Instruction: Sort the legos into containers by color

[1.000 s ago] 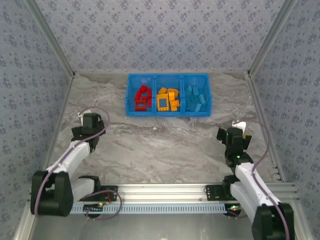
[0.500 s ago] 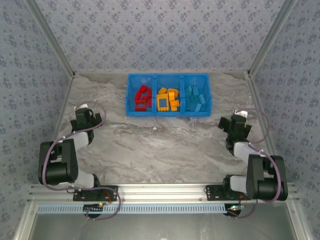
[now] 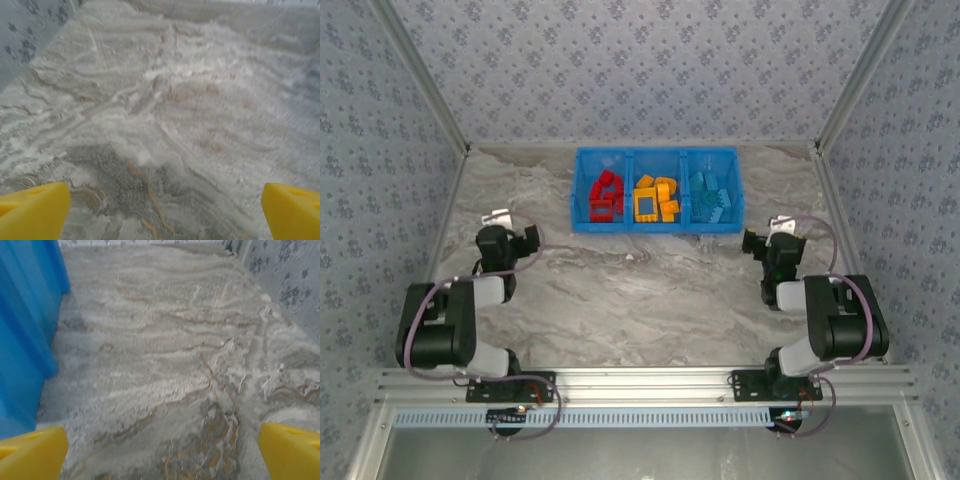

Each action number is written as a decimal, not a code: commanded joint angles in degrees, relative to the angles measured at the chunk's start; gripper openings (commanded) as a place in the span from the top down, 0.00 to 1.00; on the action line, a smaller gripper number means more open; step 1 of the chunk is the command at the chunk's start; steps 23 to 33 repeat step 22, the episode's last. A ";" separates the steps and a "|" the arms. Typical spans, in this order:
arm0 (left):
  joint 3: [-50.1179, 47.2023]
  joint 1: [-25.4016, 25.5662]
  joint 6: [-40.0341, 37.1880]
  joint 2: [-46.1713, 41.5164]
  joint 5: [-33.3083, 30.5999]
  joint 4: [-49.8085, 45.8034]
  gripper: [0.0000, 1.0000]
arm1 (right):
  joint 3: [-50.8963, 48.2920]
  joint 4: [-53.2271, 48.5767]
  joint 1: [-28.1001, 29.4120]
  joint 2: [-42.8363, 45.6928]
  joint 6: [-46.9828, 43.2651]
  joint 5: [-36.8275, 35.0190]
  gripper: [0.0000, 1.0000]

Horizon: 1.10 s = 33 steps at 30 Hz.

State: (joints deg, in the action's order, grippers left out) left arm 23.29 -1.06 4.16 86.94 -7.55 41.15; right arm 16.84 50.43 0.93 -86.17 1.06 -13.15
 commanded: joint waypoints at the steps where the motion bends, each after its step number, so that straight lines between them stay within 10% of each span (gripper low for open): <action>1: -0.35 1.06 -1.67 0.72 -0.77 6.51 0.02 | 2.24 1.63 0.91 -0.72 -2.71 0.52 0.00; 33: -0.19 1.09 -1.60 0.79 -1.09 6.40 0.02 | 4.65 -2.45 -1.50 -1.09 -1.15 4.87 0.00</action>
